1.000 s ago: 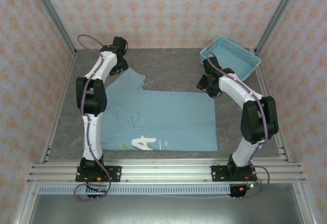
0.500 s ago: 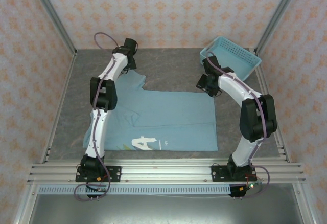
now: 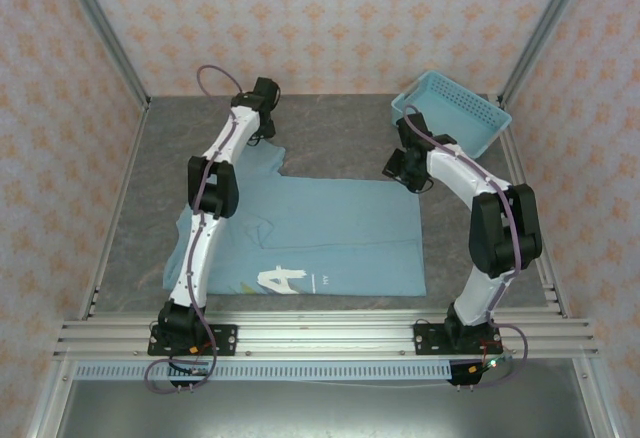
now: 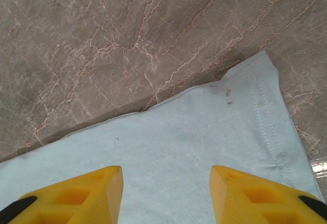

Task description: Fold and stack the t-shirts

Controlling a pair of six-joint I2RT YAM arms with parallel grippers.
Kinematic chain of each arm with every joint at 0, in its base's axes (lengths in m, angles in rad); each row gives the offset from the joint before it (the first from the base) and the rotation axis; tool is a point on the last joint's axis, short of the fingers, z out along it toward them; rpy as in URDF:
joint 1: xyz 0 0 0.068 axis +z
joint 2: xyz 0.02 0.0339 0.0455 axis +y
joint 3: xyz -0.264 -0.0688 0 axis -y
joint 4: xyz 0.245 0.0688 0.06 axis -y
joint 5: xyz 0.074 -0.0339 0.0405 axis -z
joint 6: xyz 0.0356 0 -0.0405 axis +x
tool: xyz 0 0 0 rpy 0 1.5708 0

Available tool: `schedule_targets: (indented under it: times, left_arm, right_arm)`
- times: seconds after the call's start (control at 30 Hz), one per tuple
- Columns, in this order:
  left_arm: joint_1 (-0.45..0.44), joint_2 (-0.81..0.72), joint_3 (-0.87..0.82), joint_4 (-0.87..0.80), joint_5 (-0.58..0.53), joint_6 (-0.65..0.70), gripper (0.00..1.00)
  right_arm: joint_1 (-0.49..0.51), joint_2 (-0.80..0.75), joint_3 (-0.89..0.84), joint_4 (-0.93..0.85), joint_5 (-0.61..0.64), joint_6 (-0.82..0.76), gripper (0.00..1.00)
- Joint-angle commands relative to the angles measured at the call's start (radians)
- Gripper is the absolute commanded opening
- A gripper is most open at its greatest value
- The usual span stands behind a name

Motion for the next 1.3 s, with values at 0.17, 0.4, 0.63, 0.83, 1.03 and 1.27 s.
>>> schedule_targets:
  times: [0.17,0.4,0.63,0.83,1.03,1.27]
  left_arm:
    - [0.014,0.021,-0.054,-0.154,0.046,-0.045,0.27]
    - [0.029,-0.023,-0.073,-0.157,-0.002,-0.046,0.04]
    - [0.038,-0.136,-0.124,-0.120,-0.046,-0.040,0.00]
    - [0.042,-0.192,-0.144,-0.117,-0.013,-0.049,0.00]
    - [0.041,-0.224,-0.174,-0.121,0.020,-0.061,0.00]
    - [0.042,-0.248,-0.194,-0.114,0.027,-0.051,0.00]
  right_arm:
    - [-0.017,0.018,-0.008,0.043,0.037,0.064,0.48]
    - [-0.024,0.031,-0.031,0.116,0.072,0.130,0.49]
    - [-0.037,0.060,-0.053,0.181,0.175,0.167,0.47]
    - [-0.047,0.146,0.017,0.100,0.234,0.192,0.47]
    - [-0.069,0.197,0.028,0.092,0.222,0.190,0.46]
    - [-0.069,0.250,0.062,0.040,0.218,0.203,0.32]
